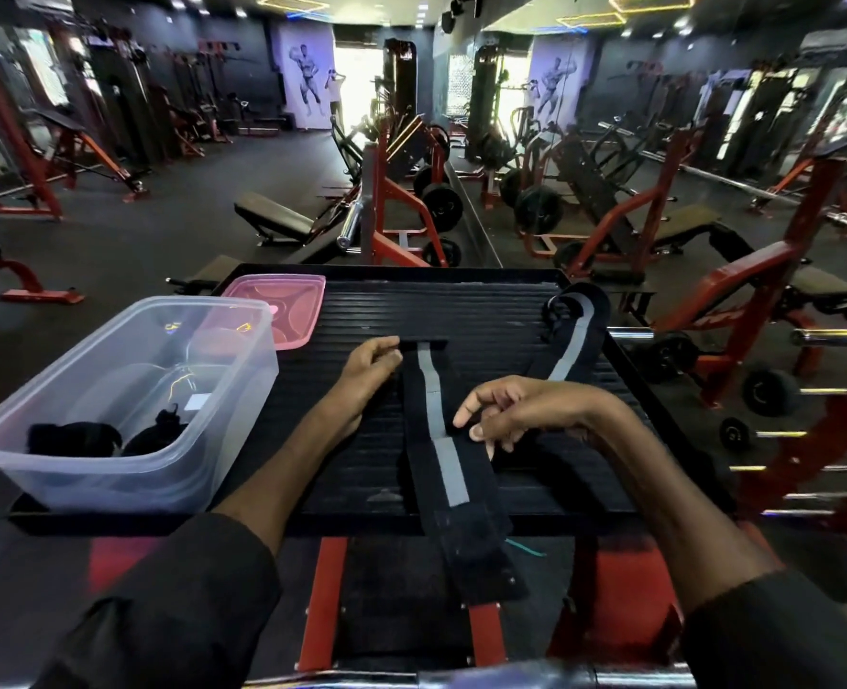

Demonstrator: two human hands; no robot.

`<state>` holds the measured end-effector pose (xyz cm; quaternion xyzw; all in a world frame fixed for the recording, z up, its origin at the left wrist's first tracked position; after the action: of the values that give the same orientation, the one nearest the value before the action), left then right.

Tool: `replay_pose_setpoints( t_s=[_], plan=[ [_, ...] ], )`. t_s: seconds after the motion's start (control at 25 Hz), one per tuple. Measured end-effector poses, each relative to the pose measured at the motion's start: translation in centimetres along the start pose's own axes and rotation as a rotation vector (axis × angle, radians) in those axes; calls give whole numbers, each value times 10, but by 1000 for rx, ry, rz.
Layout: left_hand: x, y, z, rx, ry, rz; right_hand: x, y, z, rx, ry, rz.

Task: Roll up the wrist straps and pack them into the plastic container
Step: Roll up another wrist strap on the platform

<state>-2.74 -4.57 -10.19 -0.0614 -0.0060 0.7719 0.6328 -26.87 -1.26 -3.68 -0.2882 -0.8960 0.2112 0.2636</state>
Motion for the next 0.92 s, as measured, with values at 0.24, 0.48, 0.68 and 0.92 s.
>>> replay_pose_setpoints(
  t_s=[0.24, 0.48, 0.68, 0.92],
  plan=[
    [-5, 1, 4, -207, 82, 3, -54, -24, 3, -4, -56, 560],
    [-10, -6, 15, -342, 308, 247, -110, -42, -13, 110, -22, 838],
    [-20, -9, 14, -407, 399, 331, -153, -52, -1, -11, -8, 726],
    [-50, 0, -6, -747, 89, 49, -151, -50, 15, -21, -127, 641]
  ],
)
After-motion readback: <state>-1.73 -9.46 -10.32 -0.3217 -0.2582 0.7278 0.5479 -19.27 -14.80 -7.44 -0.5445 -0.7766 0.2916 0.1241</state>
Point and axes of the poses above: each hand's wrist, its own x-axis away from the middle knuckle, its own y-axis out of the palm, z = x × y, the point moved 3 cm from there along -x, towards the middle knuckle, and after that the axes turned 2 degrees about z, right-handed, at the moved point
